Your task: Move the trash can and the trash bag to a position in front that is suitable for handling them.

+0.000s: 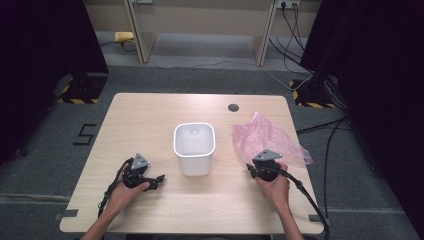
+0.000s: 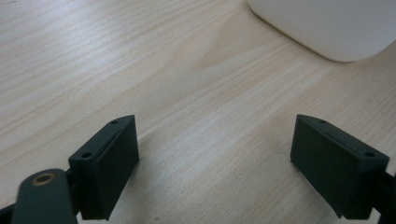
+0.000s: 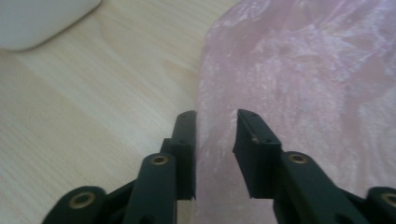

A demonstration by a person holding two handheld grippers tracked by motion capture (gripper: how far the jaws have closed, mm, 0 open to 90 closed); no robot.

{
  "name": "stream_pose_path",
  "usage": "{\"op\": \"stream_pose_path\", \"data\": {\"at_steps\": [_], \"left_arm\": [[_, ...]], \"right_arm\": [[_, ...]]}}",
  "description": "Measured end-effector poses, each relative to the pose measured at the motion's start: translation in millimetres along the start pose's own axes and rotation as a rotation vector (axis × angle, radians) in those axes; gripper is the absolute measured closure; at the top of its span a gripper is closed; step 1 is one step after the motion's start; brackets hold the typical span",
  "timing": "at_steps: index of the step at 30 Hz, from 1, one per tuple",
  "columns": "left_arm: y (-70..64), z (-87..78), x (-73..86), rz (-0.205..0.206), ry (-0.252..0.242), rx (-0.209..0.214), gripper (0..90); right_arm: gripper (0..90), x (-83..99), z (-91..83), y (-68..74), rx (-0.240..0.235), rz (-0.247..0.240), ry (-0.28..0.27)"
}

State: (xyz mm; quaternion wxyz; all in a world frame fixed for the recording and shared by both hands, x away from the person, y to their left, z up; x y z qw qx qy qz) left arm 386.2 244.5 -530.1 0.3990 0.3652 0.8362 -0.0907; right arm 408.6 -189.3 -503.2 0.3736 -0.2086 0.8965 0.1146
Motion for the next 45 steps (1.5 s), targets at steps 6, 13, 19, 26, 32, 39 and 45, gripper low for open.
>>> {"op": "stream_pose_path", "data": {"at_steps": [6, 13, 19, 26, 32, 39, 45], "left_arm": [[0.0, 0.0, 0.0, 0.000, 0.000, 0.000, 14.5], [-0.7, -0.3, 0.1, 0.002, -0.002, 0.004, 14.6], [-1.0, 0.2, -0.4, 0.005, -0.001, 0.005, 14.3], [-1.2, 0.9, -1.0, 0.004, -0.001, 0.005, 14.3], [-1.8, 0.9, -1.2, 0.005, -0.001, 0.005, 14.5], [-1.9, 1.2, -1.5, 0.005, -0.001, 0.007, 14.4], [-2.3, 1.0, -1.4, 0.006, -0.001, 0.008, 14.5]], "right_arm": [[86.7, 5.5, -3.4, 4.8, -0.084, -0.131, 0.016], [89.7, 28.9, -33.8, 14.4, -0.149, -0.258, 0.053], [56.4, 33.2, -48.4, 2.2, -0.120, -0.049, -0.026], [40.4, -2.0, -29.3, 15.2, -0.100, 0.106, -0.100], [47.4, -18.5, 10.1, 29.6, -0.096, 0.132, -0.053], [78.4, -11.2, 23.2, 34.1, -0.115, -0.072, 0.048], [86.4, 1.3, 5.0, 45.5, -0.221, -0.246, 0.059]]}}
Point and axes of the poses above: each handheld gripper's, and its own axes: z roughly forward along the jaws, x roughly out of its underside, y roughly to its left, the point moved 1 cm from there along z, roughly forward along the jaws, and after that the axes turned 12 degrees about z, right-handed, at the moved point
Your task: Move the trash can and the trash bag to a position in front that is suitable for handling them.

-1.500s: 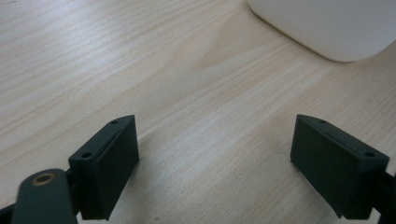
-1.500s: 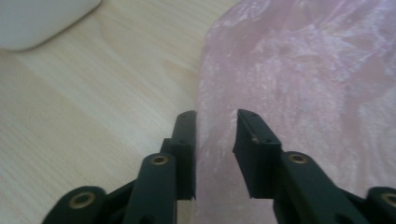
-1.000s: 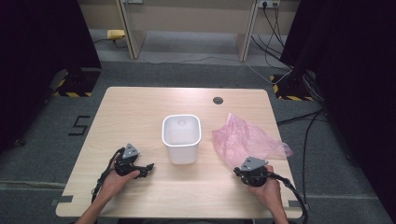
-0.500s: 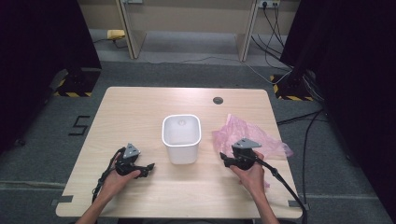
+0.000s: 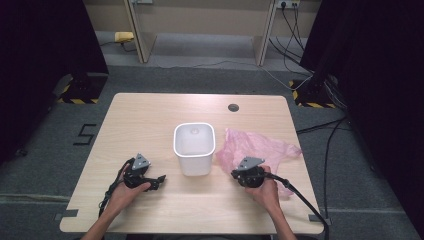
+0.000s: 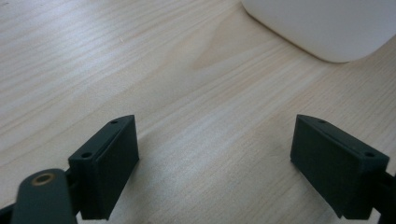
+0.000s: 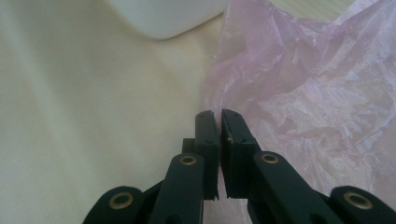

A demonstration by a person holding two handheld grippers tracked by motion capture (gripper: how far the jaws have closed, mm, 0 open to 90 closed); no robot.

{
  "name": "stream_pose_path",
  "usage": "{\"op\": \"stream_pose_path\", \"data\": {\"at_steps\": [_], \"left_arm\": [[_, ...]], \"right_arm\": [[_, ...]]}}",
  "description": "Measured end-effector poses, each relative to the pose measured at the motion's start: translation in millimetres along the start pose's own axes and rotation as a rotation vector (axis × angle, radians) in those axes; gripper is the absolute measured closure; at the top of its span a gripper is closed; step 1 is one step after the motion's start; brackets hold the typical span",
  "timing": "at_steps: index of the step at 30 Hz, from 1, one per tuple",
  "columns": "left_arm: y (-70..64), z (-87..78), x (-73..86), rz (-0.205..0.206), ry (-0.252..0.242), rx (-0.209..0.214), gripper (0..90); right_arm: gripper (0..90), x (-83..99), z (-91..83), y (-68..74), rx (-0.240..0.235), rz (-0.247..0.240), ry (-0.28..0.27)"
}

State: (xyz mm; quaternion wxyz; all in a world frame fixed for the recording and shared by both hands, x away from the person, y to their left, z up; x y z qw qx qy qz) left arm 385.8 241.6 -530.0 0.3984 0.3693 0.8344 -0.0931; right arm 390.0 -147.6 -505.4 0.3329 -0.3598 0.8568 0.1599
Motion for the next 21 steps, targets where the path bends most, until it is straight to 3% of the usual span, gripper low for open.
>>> {"op": "stream_pose_path", "data": {"at_steps": [5, 6, 8, 11, 13, 15, 17, 21], "left_arm": [[-0.8, -0.2, 0.1, 0.003, -0.001, 0.005, 14.5], [-0.8, -0.3, 0.1, 0.003, -0.001, 0.005, 14.5], [-1.1, -0.4, 0.1, 0.005, 0.000, 0.005, 14.5], [-1.1, -0.2, 0.0, 0.005, 0.000, 0.006, 14.4], [-1.1, -0.3, 0.0, 0.006, 0.000, 0.005, 14.5], [-1.1, 0.0, -0.2, 0.005, 0.000, 0.006, 14.3], [-1.3, 0.0, -0.2, 0.004, 0.000, 0.005, 14.3], [-1.6, 0.1, -0.4, 0.007, -0.001, 0.007, 14.3]], "right_arm": [[81.3, 15.0, -16.0, 9.8, -0.045, -0.083, 0.019], [74.2, 18.2, -19.9, 9.4, -0.035, -0.072, 0.015], [57.7, 26.3, -33.9, 6.0, -0.007, 0.037, -0.034], [48.4, 37.3, -53.5, 4.3, 0.033, 0.127, -0.072], [47.5, 46.6, -65.6, 5.0, 0.038, 0.145, -0.083], [47.4, 55.0, -72.9, 3.8, 0.074, 0.156, -0.072], [48.4, 62.1, -75.0, -0.6, 0.113, 0.150, -0.032], [52.7, 72.4, -71.3, -15.8, 0.144, 0.134, 0.022]]}}
Point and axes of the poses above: each handheld gripper's, and its own axes: z roughly forward along the jaws, x roughly out of its underside, y roughly to its left, the point moved 1 cm from there along z, roughly forward along the jaws, and after that the axes turned 12 degrees about z, right-handed, at the moved point
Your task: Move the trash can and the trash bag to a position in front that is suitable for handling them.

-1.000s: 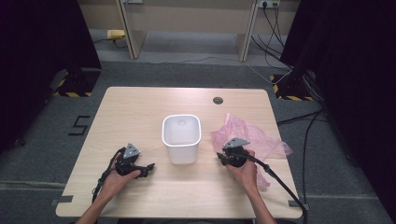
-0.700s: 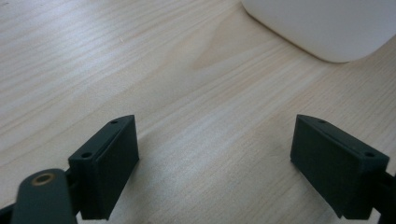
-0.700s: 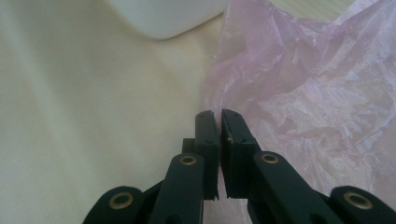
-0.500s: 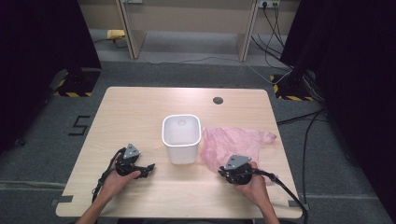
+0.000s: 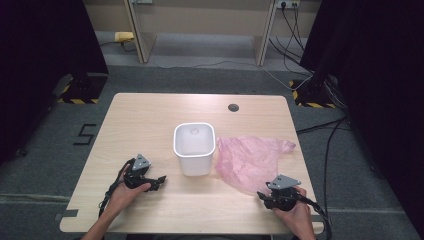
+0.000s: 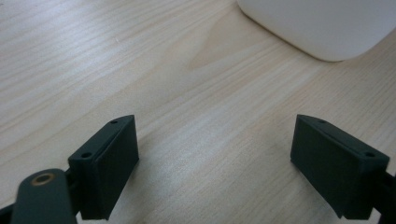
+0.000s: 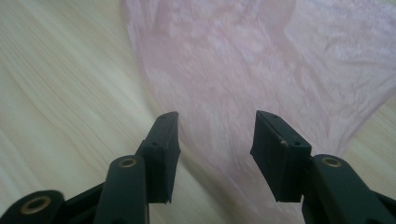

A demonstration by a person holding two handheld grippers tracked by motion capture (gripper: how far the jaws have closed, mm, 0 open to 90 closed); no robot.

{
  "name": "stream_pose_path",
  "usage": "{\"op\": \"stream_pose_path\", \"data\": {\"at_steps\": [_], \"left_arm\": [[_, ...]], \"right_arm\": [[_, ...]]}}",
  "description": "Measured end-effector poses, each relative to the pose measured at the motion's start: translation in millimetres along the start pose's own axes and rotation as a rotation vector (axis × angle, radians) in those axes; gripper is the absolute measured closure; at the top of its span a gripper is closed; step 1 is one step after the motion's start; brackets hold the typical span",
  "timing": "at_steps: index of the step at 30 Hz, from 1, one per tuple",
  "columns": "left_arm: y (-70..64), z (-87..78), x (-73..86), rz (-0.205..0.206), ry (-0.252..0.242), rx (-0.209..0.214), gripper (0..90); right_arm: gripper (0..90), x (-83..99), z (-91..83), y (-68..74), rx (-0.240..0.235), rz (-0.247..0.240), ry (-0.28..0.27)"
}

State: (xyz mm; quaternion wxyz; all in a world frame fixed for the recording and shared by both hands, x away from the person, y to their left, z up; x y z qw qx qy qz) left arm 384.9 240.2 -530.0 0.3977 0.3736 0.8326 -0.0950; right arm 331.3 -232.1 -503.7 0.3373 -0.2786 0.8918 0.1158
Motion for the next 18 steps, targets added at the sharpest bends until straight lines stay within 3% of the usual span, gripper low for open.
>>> {"op": "stream_pose_path", "data": {"at_steps": [1, 7, 11, 14, 16, 18], "left_arm": [[0.1, 0.0, -0.1, 0.002, 0.000, 0.000, 14.3], [-0.1, 0.2, -0.1, 0.001, -0.001, 0.000, 14.3], [-0.1, 0.4, -0.3, 0.001, -0.001, 0.000, 14.3], [-0.1, 0.3, -0.3, 0.001, -0.001, 0.000, 14.3], [-0.2, 0.5, -0.5, -0.001, 0.000, 0.000, 14.3], [-0.3, 0.5, -0.5, 0.000, 0.000, -0.001, 14.3]], "right_arm": [[53.3, 1.3, 1.6, -4.2, 0.010, -0.014, 0.019], [55.9, -8.4, 9.5, -35.9, 0.054, -0.068, 0.006], [52.2, -15.9, 12.1, -56.7, 0.148, -0.053, 0.009], [49.0, -22.1, 5.7, -57.3, 0.144, 0.024, -0.058], [46.0, -27.8, 1.8, -51.4, 0.164, 0.059, -0.076], [43.5, -34.7, -0.3, -40.7, 0.141, 0.097, -0.130]]}}
Point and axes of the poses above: each handheld gripper's, and its own axes: z roughly forward along the jaws, x roughly out of its underside, y roughly to its left, the point moved 1 cm from there along z, roughly forward along the jaws, and after that the axes turned 12 degrees about z, right-handed, at the moved point
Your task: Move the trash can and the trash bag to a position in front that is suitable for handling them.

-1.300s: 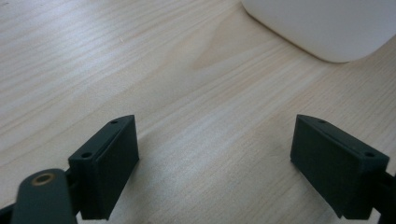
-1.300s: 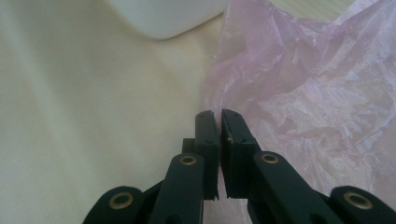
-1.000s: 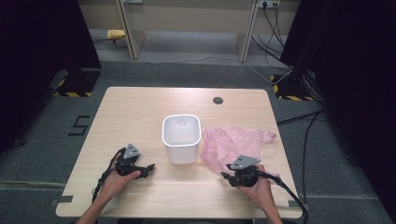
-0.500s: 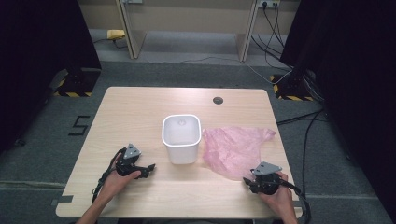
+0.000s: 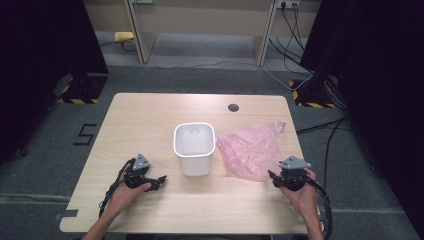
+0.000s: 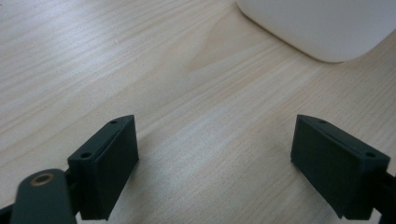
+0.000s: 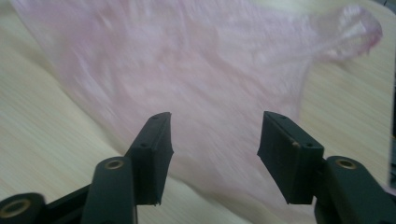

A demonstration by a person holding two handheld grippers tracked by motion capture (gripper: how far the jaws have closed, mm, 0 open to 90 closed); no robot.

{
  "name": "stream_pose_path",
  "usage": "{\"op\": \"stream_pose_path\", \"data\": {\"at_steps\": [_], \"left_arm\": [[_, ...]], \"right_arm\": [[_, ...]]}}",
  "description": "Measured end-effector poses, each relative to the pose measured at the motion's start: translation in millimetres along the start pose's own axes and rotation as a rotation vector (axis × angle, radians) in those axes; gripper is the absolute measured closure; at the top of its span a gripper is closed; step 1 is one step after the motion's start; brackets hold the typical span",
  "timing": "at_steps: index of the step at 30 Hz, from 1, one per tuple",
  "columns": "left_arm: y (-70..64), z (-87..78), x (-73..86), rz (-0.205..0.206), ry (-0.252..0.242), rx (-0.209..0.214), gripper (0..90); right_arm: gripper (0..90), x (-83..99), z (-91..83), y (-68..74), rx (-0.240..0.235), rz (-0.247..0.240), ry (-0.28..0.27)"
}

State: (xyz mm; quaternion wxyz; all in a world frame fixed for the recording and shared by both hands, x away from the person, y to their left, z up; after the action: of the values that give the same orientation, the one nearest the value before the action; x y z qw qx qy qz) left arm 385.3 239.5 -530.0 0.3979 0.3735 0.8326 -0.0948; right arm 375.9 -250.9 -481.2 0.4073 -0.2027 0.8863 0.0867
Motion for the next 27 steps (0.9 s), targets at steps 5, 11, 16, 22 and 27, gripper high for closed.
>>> {"op": "stream_pose_path", "data": {"at_steps": [5, 11, 16, 22, 27], "left_arm": [[0.1, 0.1, -0.2, 0.002, 0.001, 0.000, 14.3], [-0.6, 0.4, -0.5, -0.001, -0.001, -0.001, 14.3], [-0.8, 0.4, -0.6, 0.001, -0.001, 0.001, 14.4], [-1.2, 0.3, -0.6, 0.001, -0.002, 0.003, 14.4], [-1.3, 0.2, -0.5, 0.001, -0.001, 0.003, 14.4]], "right_arm": [[42.1, -16.5, 6.8, 39.4, -0.105, 0.027, -0.081], [44.7, -29.8, 31.3, 73.9, -0.159, 0.056, -0.069], [66.1, -32.2, 59.1, 82.5, -0.173, -0.014, -0.022], [79.0, -18.9, 52.2, 84.5, -0.198, -0.162, 0.059], [72.6, 3.6, 26.6, 69.3, -0.224, -0.232, 0.092]]}}
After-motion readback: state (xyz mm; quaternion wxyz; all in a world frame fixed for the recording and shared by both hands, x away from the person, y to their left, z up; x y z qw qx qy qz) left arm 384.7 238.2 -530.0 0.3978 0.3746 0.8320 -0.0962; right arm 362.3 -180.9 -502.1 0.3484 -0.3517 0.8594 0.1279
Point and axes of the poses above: each handheld gripper's, and its own axes: z roughly forward along the jaws, x roughly out of its underside, y roughly to its left, the point moved 1 cm from there along z, roughly forward along the jaws, and after that the axes turned 12 degrees about z, right-handed, at the moved point
